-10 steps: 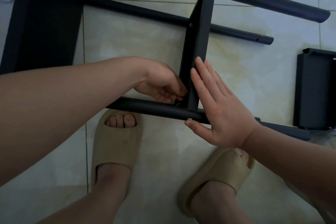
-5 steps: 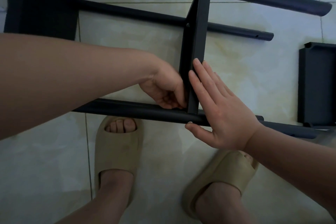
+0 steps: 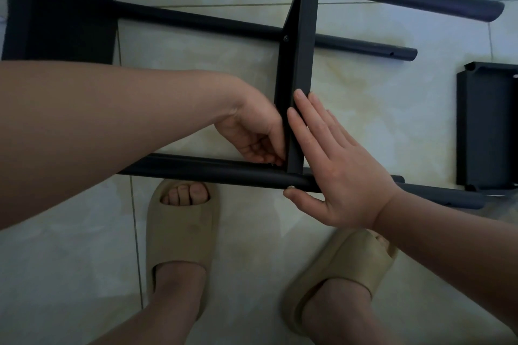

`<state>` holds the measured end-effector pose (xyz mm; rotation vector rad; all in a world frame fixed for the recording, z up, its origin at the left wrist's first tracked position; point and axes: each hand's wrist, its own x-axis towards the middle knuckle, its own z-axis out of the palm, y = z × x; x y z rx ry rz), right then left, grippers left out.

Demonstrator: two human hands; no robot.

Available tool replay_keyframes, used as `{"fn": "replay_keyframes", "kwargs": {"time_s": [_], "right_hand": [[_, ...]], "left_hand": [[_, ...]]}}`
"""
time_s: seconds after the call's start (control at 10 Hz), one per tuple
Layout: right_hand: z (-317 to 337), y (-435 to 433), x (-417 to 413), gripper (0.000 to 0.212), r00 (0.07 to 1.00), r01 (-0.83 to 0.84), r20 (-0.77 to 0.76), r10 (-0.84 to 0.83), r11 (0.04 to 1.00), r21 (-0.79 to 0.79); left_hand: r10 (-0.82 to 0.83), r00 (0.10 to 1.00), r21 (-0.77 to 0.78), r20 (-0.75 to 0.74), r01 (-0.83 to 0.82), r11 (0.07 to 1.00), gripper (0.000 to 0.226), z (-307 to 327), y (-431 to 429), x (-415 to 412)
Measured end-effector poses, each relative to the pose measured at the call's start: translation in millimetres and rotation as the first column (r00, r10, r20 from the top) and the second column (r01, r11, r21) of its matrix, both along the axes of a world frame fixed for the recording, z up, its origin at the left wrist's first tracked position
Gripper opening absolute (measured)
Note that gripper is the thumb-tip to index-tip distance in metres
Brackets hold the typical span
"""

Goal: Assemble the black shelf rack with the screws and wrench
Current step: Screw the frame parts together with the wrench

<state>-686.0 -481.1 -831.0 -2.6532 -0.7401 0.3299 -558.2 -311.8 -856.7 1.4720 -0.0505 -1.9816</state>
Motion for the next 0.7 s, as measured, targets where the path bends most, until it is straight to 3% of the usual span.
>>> {"fn": "replay_keyframes", "kwargs": {"time_s": [0.7], "right_hand": [[1.1,0.1,-0.5,0.095,1.0,-0.001,0.001,0.001,1.0,-0.017]], "left_hand": [[-0.005,1.0,-0.024,0.001,0.005,1.0,0.011,-5.7,1.6,-3.8]]}}
